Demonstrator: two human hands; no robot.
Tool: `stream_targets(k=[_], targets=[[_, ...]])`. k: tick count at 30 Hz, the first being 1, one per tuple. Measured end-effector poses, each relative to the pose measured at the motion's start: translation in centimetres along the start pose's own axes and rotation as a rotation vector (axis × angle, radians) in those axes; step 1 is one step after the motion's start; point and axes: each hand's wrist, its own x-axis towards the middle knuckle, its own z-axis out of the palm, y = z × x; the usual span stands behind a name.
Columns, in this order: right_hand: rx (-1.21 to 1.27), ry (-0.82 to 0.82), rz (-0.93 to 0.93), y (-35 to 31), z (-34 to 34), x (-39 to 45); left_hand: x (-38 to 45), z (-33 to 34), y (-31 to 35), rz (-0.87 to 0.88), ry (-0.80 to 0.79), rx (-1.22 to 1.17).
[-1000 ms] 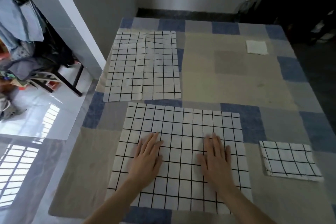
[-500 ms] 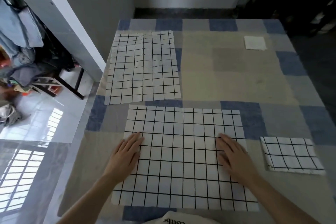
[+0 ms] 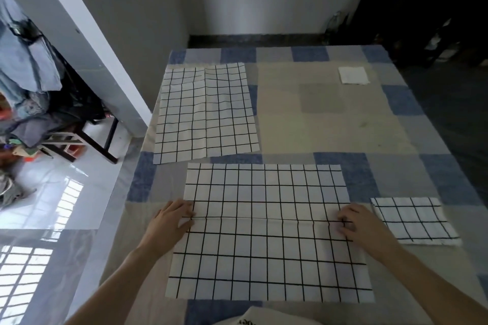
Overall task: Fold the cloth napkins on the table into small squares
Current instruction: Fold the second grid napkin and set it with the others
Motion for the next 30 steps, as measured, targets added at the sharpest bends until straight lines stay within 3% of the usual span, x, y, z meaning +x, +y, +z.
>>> stream_targets(k=[18, 30], targets=[[-0.112, 0.105, 0.061, -2.2, -0.4, -0.7, 0.8, -1.4, 1.3, 0.053, -0.023, 0.123], [-0.036, 0.204, 0.047, -1.6, -1.8, -2.2, 0.5, -2.4, 1.7, 0.035, -0.045, 0.160]])
